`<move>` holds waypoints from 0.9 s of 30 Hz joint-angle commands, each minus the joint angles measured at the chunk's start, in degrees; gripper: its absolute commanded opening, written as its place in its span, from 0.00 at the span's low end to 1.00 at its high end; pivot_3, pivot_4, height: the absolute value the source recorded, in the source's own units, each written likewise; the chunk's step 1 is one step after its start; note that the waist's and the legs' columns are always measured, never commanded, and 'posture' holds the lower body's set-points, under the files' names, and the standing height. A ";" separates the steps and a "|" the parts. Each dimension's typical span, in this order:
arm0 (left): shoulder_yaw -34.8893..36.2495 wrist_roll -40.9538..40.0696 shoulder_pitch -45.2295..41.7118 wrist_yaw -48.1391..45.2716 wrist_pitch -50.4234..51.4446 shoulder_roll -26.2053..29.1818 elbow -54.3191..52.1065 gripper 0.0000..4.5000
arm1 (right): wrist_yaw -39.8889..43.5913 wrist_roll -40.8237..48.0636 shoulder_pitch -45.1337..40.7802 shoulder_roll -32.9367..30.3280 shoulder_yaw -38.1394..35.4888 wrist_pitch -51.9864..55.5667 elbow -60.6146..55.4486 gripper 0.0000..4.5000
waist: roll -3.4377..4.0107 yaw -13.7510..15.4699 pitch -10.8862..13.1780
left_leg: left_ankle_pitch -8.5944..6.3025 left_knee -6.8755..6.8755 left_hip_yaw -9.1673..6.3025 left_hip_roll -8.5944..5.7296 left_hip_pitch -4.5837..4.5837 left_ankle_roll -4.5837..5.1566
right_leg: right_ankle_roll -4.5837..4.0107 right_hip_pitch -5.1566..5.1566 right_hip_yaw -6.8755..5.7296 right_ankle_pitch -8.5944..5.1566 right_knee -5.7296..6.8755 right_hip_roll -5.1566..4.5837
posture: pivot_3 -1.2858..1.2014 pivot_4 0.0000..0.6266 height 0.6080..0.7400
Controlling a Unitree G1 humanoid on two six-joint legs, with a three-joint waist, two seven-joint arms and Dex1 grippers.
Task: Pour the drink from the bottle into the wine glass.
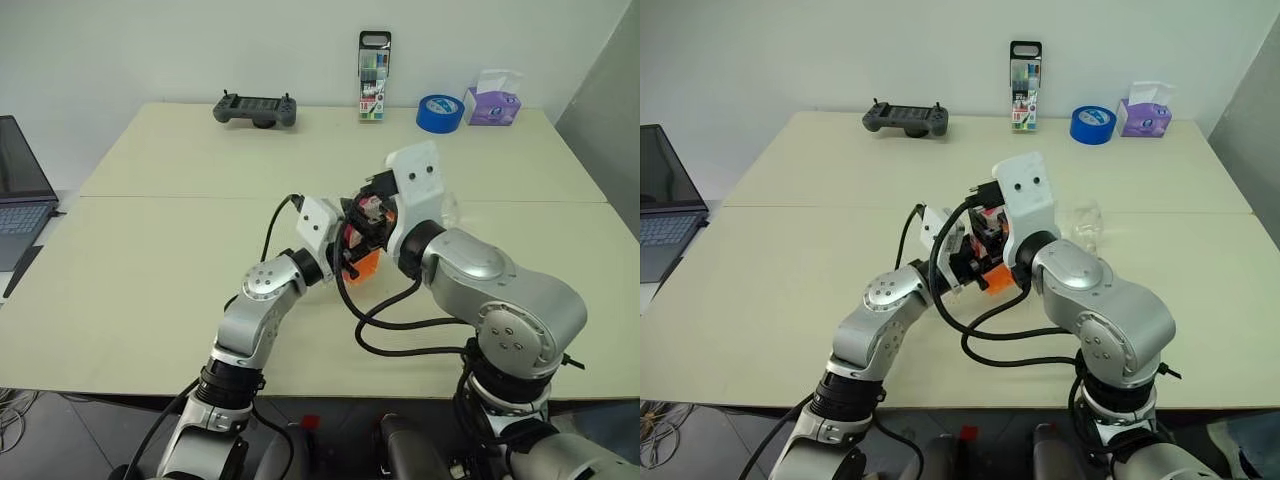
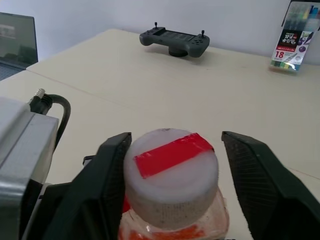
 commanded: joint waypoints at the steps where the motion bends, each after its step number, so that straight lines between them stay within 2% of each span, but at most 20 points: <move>1: 0.47 -0.24 -0.60 -0.61 -1.83 0.17 -2.13 0.37 | -2.81 -4.84 -2.08 -2.52 -1.95 -0.60 -1.44 0.43 | 0.00 0.00 0.00 | 0.00 0.00 -0.01 0.00 0.00 0.00 | 0.00 0.00 0.00 0.00 0.00 0.00 | 0.52 0.24 1.00; 4: 0.42 -0.19 -0.93 -0.50 -1.79 0.06 -1.88 0.37 | 1.14 -4.64 -2.61 -9.46 -0.72 -2.98 0.30 0.43 | 0.00 0.00 0.00 | 0.00 0.01 -0.01 -0.01 0.00 0.00 | 0.00 0.01 -0.01 0.00 0.00 0.00 | 0.52 0.24 1.00; 6: 0.41 -0.16 -1.41 -0.46 -1.75 -0.22 -1.44 0.37 | 8.30 -2.18 -2.00 -14.84 -3.18 -8.10 4.21 0.43 | 0.00 -0.01 0.00 | 0.00 0.01 0.00 -0.04 0.00 0.00 | 0.00 0.03 -0.02 0.00 -0.05 0.00 | 0.52 0.24 1.00; 9: 0.24 -0.13 -2.07 -0.63 -1.94 -0.55 -0.69 0.37 | 30.11 5.43 -0.90 -21.16 -5.79 -27.04 10.60 0.43 | -0.01 -0.04 0.01 | -0.01 0.03 0.08 -0.08 0.01 0.03 | 0.01 0.08 -0.01 0.00 -0.10 0.01 | 0.52 0.24 1.00; 12: -0.19 -0.02 -2.45 -0.85 -2.01 -0.59 -0.52 0.36 | 47.39 16.07 -1.54 -24.86 -9.08 -31.32 17.85 0.43 | -0.02 -0.01 0.01 | -0.01 0.01 0.17 -0.06 0.01 0.05 | 0.02 0.11 -0.06 0.00 -0.15 0.04 | 0.52 0.24 1.00; 14: -0.10 -0.25 -2.63 -1.26 -1.79 -0.40 -0.66 0.36 | 62.70 15.85 -2.71 -30.61 -4.20 -36.25 24.64 0.43 | -0.01 0.02 0.02 | -0.01 -0.01 0.19 -0.05 0.00 0.05 | 0.02 0.11 -0.07 0.00 -0.15 0.05 | 0.52 0.24 1.00; 16: -0.12 -0.42 -2.49 -1.60 -1.73 -0.15 -0.89 0.36 | 70.21 10.55 -5.70 -33.51 2.34 -41.69 31.81 0.43 | -0.01 -0.19 0.02 | -0.01 0.00 0.23 -0.05 0.01 0.06 | 0.01 0.10 -0.05 0.01 -0.14 0.05 | 0.52 0.24 1.00; 18: -0.19 -0.36 -2.44 -1.54 -1.92 -0.20 -1.00 0.36 | 71.24 7.16 -9.32 -32.27 4.46 -45.90 38.89 0.43 | 0.00 -0.86 0.03 | -0.01 -0.05 0.29 -0.03 0.17 0.06 | 0.01 0.10 0.14 0.01 -0.09 0.10 | 0.52 0.24 1.00; 21: -0.07 -0.26 -2.62 -1.16 -2.03 -0.36 -1.02 0.36 | 72.51 3.90 -11.58 -31.70 5.77 -50.18 43.50 0.43 | 0.00 -1.02 0.03 | 0.00 -0.15 0.22 0.05 0.24 0.05 | 0.01 0.09 0.05 0.01 -0.01 0.16 | 0.52 0.24 1.00; 25: 0.14 -0.19 -2.71 -0.97 -2.17 -0.29 -0.85 0.36 | 69.73 4.62 -13.80 -31.05 5.02 -45.21 43.79 0.43 | 0.00 -0.43 0.03 | 0.01 -0.15 0.04 0.21 0.06 0.03 | 0.00 0.00 -0.06 0.01 -0.02 0.10 | 0.52 0.24 1.00; 26: 0.17 -0.31 -2.63 -1.01 -1.98 -0.28 -0.86 0.36 | 69.03 5.24 -13.90 -30.89 4.40 -44.13 43.43 0.60 | 0.00 -0.30 0.03 | 0.01 -0.14 0.01 0.18 0.04 0.03 | 0.00 0.00 -0.06 0.01 -0.05 0.05 | 0.52 0.24 1.00; 27: 0.17 -0.45 -2.59 -1.15 -1.80 -0.25 -0.87 0.36 | 68.22 5.08 -13.81 -30.89 4.10 -43.79 42.96 0.66 | 0.00 -0.15 0.03 | 0.01 -0.14 0.02 0.12 0.04 0.02 | 0.00 -0.01 -0.03 0.01 -0.07 0.02 | 0.52 0.24 1.00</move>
